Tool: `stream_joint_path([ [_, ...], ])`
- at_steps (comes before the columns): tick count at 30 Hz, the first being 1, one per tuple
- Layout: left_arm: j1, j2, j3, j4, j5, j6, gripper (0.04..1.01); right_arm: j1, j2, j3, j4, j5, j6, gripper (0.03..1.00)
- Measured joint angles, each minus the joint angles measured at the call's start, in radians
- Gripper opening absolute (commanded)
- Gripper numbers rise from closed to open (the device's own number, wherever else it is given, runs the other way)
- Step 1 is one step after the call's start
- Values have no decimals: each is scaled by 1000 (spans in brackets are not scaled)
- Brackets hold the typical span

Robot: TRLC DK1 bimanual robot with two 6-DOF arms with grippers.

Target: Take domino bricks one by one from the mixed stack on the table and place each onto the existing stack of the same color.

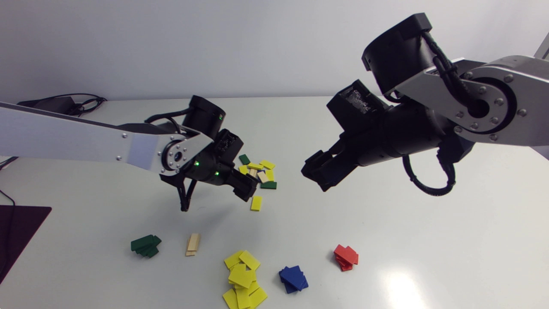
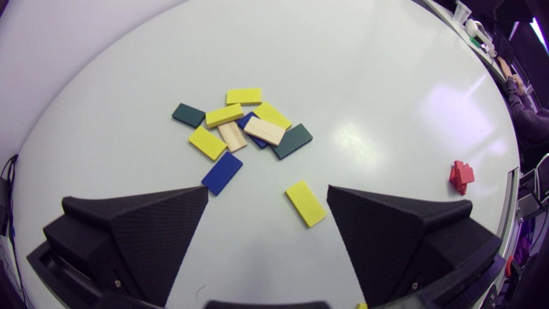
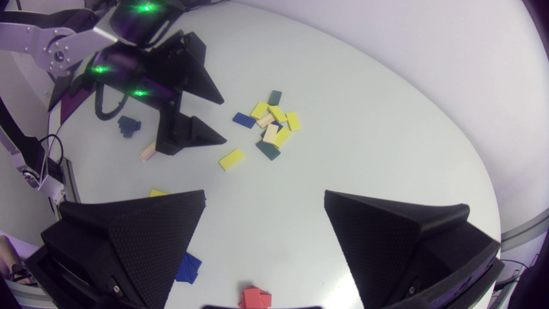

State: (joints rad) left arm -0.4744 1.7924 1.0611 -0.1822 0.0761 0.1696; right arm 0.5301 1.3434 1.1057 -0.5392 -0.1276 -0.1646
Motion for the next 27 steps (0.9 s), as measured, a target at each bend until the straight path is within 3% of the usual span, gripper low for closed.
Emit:
stream_joint_path([
  [12, -42, 156, 69, -10, -55, -79, 969, -21, 1, 0, 23, 0, 0, 974],
  [22, -74, 218, 195, -169, -55, -178, 948, -33, 8, 0, 26, -3, 0, 974],
  [27, -78, 231, 215, -207, -55, -213, 943, -33, 8, 0, 26, -4, 0, 974],
])
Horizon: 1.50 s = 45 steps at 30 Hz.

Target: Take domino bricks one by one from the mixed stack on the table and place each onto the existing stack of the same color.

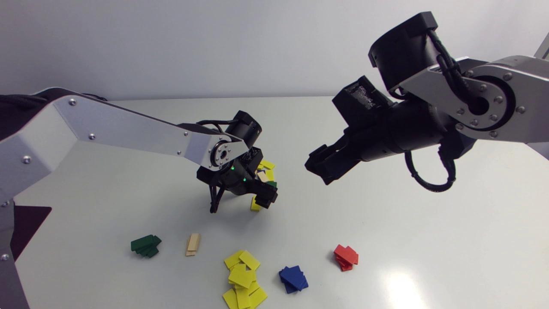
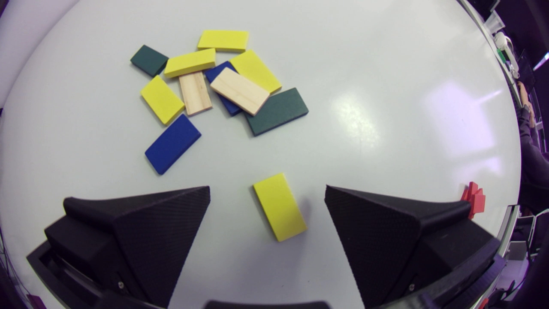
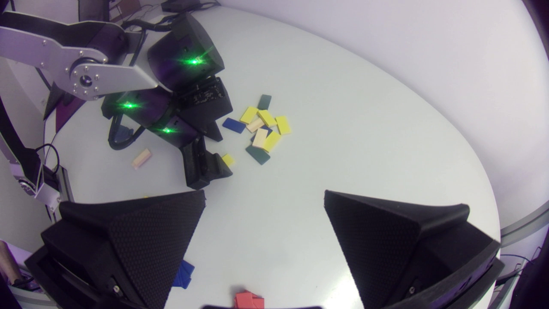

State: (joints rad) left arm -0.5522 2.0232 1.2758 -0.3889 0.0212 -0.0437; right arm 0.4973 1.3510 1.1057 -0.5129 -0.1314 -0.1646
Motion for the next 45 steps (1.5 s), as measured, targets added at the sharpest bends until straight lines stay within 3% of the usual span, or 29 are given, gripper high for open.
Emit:
stream_joint_path([
  [5, 0, 2, 1, -20, 0, -14, 939, 0, 0, -5, 8, 0, 0, 974],
  [7, 0, 4, 1, -24, 1, -22, 841, 0, 0, -8, 11, 0, 0, 974],
  [9, -1, 7, 4, -26, 1, -26, 803, 0, 0, -12, 14, 0, 0, 974],
  [17, -10, 32, 23, -29, 1, -29, 790, 0, 0, -33, 18, 0, 0, 974],
  [20, -13, 34, 26, -31, 0, -29, 607, 0, 0, -39, 19, 0, 0, 974],
  [23, -17, 34, 26, -31, 0, -34, 556, 0, 0, -42, 19, 0, 0, 974],
  [26, -24, 34, 26, -31, 1, -37, 416, 0, 0, -44, 19, 0, 0, 974],
  [45, -26, 23, 3, -20, 2, -47, 302, 0, 0, -48, 27, -4, 0, 974],
])
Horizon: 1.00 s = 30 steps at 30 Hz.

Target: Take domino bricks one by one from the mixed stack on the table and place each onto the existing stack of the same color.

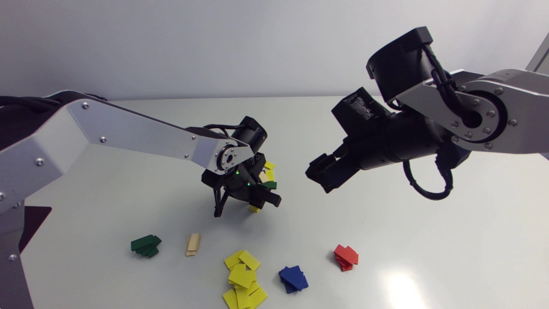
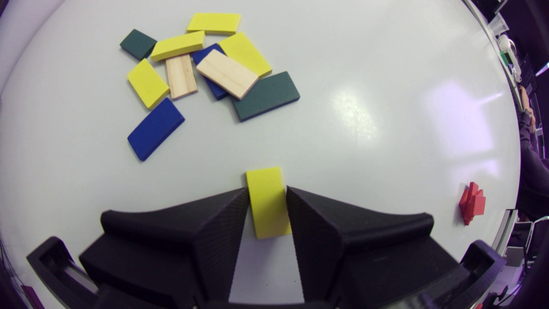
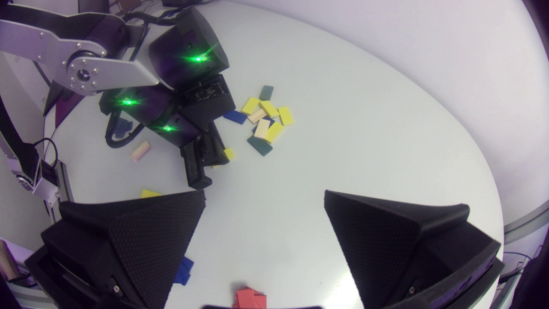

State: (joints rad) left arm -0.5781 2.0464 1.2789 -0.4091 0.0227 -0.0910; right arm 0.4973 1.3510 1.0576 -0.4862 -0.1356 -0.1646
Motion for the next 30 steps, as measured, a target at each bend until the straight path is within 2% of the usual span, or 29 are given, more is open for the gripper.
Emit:
stream_joint_path([
  [7, 0, -71, -53, -14, 3, 1, 302, -1, 0, -16, 6, -15, 0, 974],
  [15, 0, -318, -104, -40, -5, 68, 303, -7, 0, -18, 14, -19, 0, 974],
  [20, -18, -471, -241, -48, -5, 125, 305, -7, 0, -21, 16, -23, 0, 974],
  [27, -83, -662, -433, -92, 0, 182, 308, -7, 0, -31, 22, -29, 0, 974],
  [30, -102, -732, -467, -124, 27, 205, 308, -6, 0, -31, 22, -32, 0, 974],
])
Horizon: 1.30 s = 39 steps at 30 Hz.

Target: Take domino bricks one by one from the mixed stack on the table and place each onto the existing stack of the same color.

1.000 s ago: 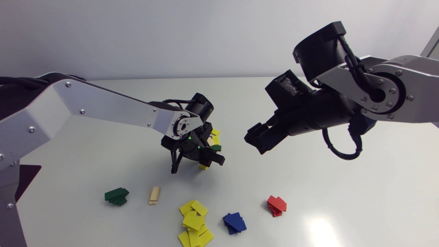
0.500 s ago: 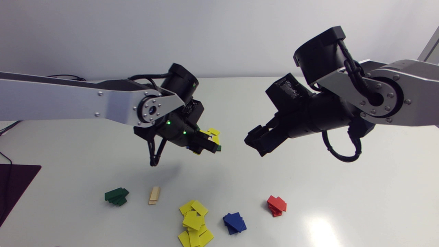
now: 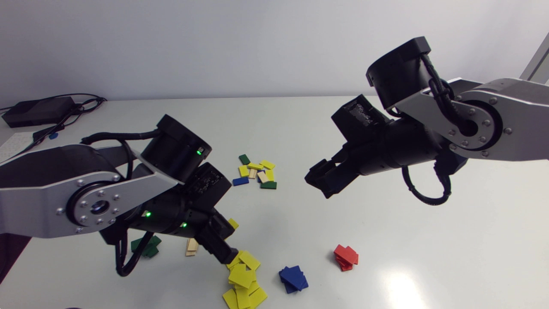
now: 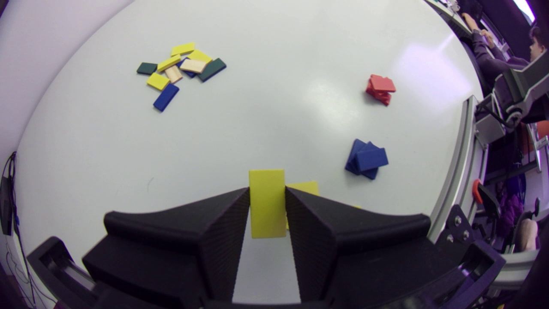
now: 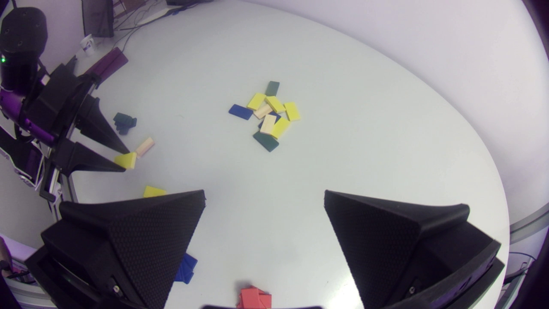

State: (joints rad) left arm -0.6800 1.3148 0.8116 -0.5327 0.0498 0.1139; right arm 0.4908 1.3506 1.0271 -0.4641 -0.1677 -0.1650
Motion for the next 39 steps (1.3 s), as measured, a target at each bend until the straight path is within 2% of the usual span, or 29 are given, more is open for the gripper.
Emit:
stream_joint_path([
  [6, -58, -76, -42, -42, 37, 29, 308, 0, -3, -5, 0, -2, 0, 974],
  [11, -140, -79, -70, -43, 61, 50, 310, 0, -17, -19, 3, -2, 0, 974],
  [15, -179, -43, -83, -36, 67, 53, 311, 0, -31, -29, 4, -2, 0, 974],
  [25, -193, 97, -105, 33, 67, 81, 320, 0, -47, -37, 8, -2, 11, 974],
  [39, -175, 107, -106, 62, 67, 112, 323, 0, -57, -44, 8, -2, 12, 974],
])
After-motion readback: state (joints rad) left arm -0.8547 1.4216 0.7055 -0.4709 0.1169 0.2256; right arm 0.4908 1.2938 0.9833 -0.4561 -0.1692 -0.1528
